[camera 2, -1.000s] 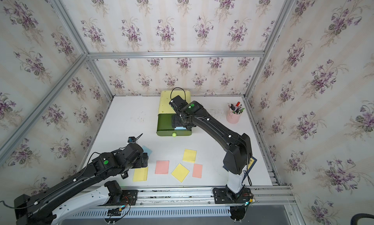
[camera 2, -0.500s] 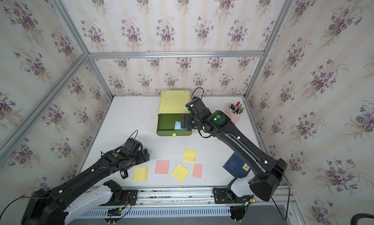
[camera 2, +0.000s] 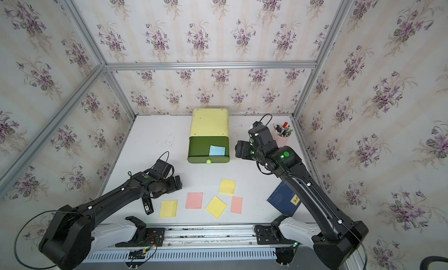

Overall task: Please put the sticky notes in the drawer by color
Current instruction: Place the sticky notes in the drawer, then pick up the sticky notes from the center of the board.

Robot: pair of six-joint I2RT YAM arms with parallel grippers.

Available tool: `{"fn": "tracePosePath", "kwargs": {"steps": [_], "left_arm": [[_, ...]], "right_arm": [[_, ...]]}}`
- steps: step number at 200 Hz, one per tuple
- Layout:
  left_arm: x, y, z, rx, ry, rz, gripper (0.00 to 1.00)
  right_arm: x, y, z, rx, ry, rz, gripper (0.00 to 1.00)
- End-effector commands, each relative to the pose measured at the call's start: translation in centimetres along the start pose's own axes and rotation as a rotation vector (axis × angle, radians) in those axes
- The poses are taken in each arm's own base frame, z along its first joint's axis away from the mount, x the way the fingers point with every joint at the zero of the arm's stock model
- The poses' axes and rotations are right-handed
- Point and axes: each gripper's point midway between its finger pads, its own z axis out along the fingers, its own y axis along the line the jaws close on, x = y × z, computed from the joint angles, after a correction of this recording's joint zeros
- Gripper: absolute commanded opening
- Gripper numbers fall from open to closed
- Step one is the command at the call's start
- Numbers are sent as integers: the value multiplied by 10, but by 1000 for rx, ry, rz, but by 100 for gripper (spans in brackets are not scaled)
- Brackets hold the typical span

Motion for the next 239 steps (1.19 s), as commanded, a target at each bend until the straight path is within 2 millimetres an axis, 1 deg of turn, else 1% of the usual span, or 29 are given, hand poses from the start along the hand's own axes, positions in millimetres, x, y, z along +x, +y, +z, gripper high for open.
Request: {"fn": "tracePosePath", "kwargs": {"steps": [1,30,31,33,41,58,74,76,80,101,107,122,143,157,169,182,211,239], "left_arm": [[-9,-4,6,19,-9,11,100],[-15,-4,17,21,-1,-4,100],[-15,-4,17,22,-1,-5,100],[-16,-4,18,24,-1,-7,100],[-21,-7,19,32,-6,1,100],[-32,-13,19,30,-23,26,100],[-40,-19,21,19,-21,46,100],[-38,-17,27,5,-2,46,100],[-38,-19,29,2,13,49,100],[-38,-26,38,2,45,67,100],[-37,-25,39,-20,51,74,100],[-31,-16,40,-95,69,111,100],[-21,5,37,-194,102,119,100],[-18,15,33,-250,108,126,100],[-16,20,28,-285,105,140,100],[-15,21,27,-291,118,160,99],[-9,12,35,-275,174,192,98],[-8,14,34,-317,182,215,98]], "right_arm": [[-4,3,2,-23,-19,-24,87],[-3,6,-1,-52,-20,-46,87],[-6,0,-1,-39,-28,-34,87],[-8,-4,-1,-29,-34,-24,87],[-10,-8,-2,-17,-43,-21,87],[-12,-12,-2,-12,-52,-23,87],[-11,-10,1,-55,-40,-24,87],[-11,-10,2,-58,-39,-21,87],[-10,-11,3,-60,-34,-19,87],[-9,-20,8,-34,-32,-12,87],[-8,-23,10,-25,-30,-11,87],[-3,-29,13,-10,-18,-9,87],[2,-37,18,5,-4,-1,87],[5,-38,19,-1,-3,4,87],[6,-35,20,-19,1,11,87],[6,-32,20,-37,7,11,87],[8,-32,20,-39,8,14,87],[15,-34,21,-42,21,17,87]]}}
